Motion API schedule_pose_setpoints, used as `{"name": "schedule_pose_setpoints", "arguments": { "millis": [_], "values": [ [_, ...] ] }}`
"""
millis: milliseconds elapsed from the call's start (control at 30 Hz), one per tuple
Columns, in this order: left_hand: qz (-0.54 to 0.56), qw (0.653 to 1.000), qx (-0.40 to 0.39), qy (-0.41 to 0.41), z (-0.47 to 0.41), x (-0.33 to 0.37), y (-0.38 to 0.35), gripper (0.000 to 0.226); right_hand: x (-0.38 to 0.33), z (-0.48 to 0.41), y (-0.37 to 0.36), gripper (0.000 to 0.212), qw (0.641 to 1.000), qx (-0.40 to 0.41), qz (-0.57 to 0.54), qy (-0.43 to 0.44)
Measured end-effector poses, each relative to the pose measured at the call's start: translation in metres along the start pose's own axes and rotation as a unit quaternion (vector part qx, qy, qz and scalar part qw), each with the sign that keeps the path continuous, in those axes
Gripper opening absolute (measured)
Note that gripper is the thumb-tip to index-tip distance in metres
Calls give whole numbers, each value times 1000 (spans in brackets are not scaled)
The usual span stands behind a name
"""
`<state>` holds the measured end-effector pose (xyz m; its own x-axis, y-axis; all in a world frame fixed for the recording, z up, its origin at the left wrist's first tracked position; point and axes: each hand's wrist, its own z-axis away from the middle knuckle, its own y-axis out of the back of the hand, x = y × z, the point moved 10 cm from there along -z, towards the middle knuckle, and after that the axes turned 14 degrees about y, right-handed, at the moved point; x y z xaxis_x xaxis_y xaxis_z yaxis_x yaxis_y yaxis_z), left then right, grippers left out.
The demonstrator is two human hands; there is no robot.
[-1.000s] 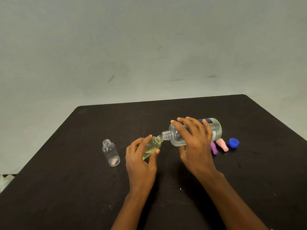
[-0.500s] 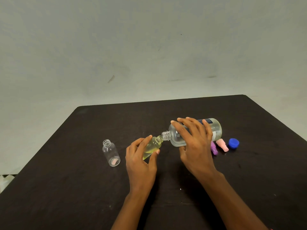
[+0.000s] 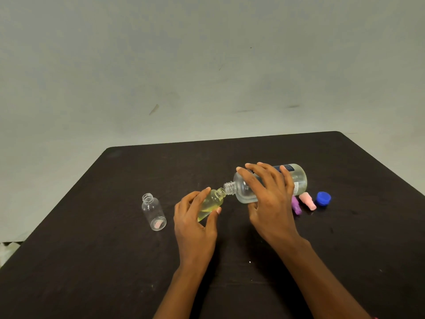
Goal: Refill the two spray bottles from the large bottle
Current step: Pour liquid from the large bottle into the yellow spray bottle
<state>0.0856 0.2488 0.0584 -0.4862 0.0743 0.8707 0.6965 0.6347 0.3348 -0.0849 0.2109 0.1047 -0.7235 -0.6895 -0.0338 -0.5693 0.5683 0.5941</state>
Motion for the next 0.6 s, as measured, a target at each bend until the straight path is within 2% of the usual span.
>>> {"name": "schedule_pose_setpoints", "arguments": {
  "millis": [600],
  "values": [
    [-4,1000,-4,1,0,0,0,49,1,1,-3,86,1000,-11,-4,1]
  ]
}}
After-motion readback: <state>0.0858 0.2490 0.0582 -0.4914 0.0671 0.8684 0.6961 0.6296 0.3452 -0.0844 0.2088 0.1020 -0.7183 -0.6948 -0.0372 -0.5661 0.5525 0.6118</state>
